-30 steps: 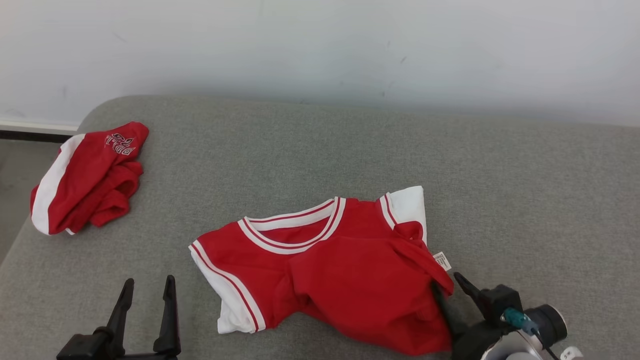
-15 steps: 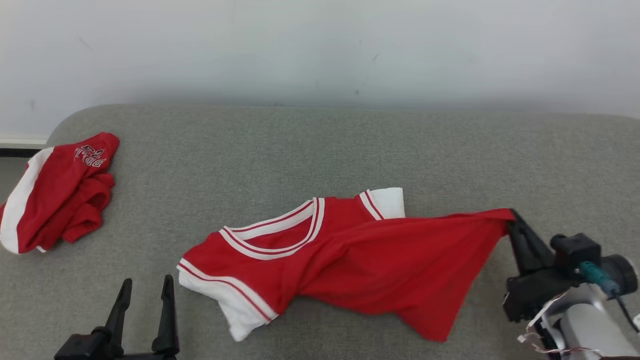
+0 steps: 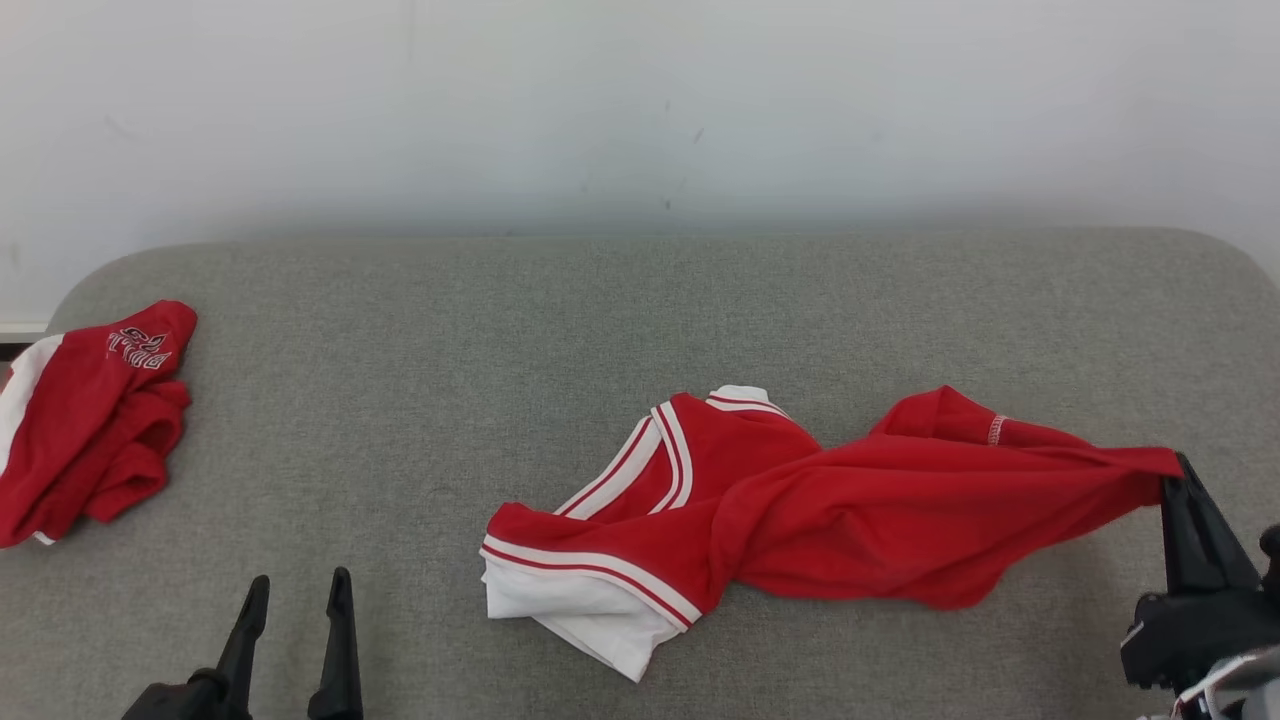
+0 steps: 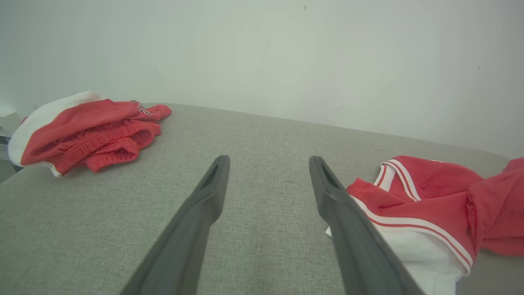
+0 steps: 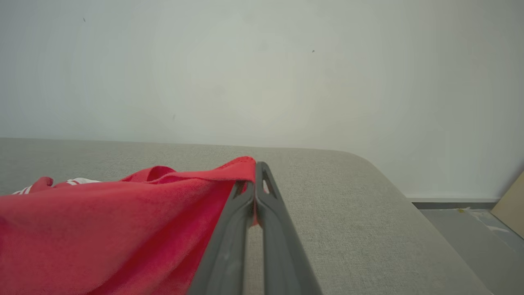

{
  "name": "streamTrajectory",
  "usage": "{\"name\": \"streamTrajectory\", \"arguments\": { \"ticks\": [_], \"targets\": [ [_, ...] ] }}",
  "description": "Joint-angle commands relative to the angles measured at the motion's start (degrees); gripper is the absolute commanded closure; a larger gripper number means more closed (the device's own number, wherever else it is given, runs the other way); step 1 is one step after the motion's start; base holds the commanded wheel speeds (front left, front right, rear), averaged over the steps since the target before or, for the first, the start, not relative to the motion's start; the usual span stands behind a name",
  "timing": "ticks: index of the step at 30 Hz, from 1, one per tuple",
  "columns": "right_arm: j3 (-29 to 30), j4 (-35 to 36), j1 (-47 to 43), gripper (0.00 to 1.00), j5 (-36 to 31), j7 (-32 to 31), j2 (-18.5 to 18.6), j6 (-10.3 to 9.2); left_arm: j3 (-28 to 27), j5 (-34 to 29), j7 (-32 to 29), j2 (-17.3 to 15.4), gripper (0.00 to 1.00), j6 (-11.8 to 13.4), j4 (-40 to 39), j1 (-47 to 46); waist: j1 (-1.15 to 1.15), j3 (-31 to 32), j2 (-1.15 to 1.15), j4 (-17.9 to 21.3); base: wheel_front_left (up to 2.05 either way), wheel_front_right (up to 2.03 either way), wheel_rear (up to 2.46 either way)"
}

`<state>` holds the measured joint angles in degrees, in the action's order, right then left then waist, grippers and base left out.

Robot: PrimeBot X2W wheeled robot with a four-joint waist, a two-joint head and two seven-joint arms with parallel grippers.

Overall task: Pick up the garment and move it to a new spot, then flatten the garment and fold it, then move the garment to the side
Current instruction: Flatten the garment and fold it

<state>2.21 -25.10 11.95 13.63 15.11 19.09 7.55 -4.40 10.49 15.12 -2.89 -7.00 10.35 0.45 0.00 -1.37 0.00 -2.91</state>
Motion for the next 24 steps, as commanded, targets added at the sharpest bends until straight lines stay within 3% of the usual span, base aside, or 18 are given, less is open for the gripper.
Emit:
{"name": "streamTrajectory", "arguments": {
  "ticks": [1,4,5,6,7,16,24],
  "targets": [
    [1.27,0.83,-2.43,1.0,0.43,0.05,-1.06,-0.13,0.03,0.36,0.05,0.0,0.0,0.33,0.01,0.44,0.0,0.18,0.0,0.38,0.0,0.0,0.0],
    [3.33,0.96,-6.88,1.0,0.42,-0.05,-3.22,-0.13,0.27,0.53,0.05,0.0,0.0,0.39,-0.01,0.76,0.0,0.39,0.0,0.85,0.0,0.0,0.0],
    [3.69,0.92,-8.16,0.96,0.19,-0.09,-4.02,-0.13,0.27,0.53,0.05,0.0,0.0,0.37,0.02,0.8,0.0,0.43,0.0,0.97,0.0,0.0,0.0],
    [3.99,0.99,-9.09,0.08,0.1,-0.08,-4.67,-0.13,0.29,0.53,0.06,0.0,0.0,0.41,0.05,0.81,0.0,0.46,0.0,1.11,0.0,0.0,0.0],
    [4.08,0.81,-10.05,0.0,0.26,-0.07,-5.43,-0.13,0.16,0.56,0.05,0.01,0.0,0.46,0.08,0.82,0.0,0.54,0.0,1.32,0.0,0.0,0.0],
    [3.55,4.81,-14.32,0.0,-0.48,0.04,-9.83,-0.13,-0.07,0.31,0.05,0.01,0.0,0.32,0.32,1.01,0.0,1.11,0.0,2.34,0.0,0.0,0.0],
    [0.2,15.5,-14.94,0.0,-1.3,0.05,-12.52,-0.13,-0.4,0.02,0.05,0.01,0.0,0.18,0.46,0.66,0.0,1.43,0.0,2.7,0.0,0.0,0.0]
  ]
}}
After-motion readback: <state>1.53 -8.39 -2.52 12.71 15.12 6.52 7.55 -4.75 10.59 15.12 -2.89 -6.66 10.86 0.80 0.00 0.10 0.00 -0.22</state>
